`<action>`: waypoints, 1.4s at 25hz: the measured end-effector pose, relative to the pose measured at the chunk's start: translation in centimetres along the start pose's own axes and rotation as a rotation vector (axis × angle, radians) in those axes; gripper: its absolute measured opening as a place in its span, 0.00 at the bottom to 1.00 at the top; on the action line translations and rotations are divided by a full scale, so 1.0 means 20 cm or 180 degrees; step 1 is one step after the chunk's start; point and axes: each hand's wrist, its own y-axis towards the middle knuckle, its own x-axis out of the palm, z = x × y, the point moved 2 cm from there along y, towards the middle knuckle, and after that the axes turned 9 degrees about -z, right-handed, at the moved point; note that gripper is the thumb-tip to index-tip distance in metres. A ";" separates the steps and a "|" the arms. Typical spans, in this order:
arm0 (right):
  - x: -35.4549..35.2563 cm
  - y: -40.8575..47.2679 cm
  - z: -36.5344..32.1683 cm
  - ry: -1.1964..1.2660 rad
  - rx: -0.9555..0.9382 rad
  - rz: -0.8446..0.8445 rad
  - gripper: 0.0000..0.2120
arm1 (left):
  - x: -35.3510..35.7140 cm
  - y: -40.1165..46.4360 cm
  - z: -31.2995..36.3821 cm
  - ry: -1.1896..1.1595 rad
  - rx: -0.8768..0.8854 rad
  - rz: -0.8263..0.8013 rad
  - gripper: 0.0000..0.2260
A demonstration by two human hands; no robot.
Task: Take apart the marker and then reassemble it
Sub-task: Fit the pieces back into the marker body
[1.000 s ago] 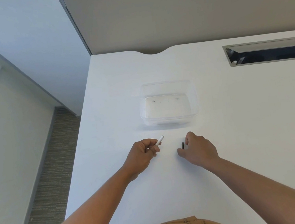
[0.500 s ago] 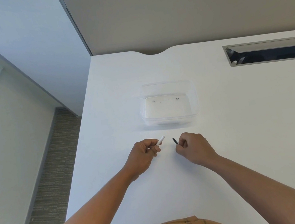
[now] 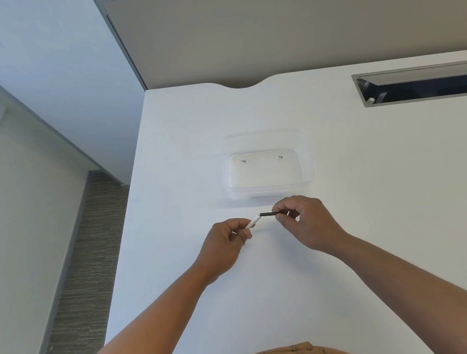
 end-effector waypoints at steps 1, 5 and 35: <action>0.00 0.00 0.00 -0.0046 -0.0007 -0.0009 0.07 | 0.00 0.00 0.00 0.0056 -0.0003 0.0012 0.08; 0.00 0.01 0.00 -0.0158 -0.0048 -0.0067 0.08 | 0.00 0.00 0.01 0.0298 0.0040 0.0023 0.11; 0.05 -0.01 0.01 0.0206 0.0201 -0.0721 0.13 | 0.02 0.02 0.06 0.1035 0.0204 -0.0115 0.08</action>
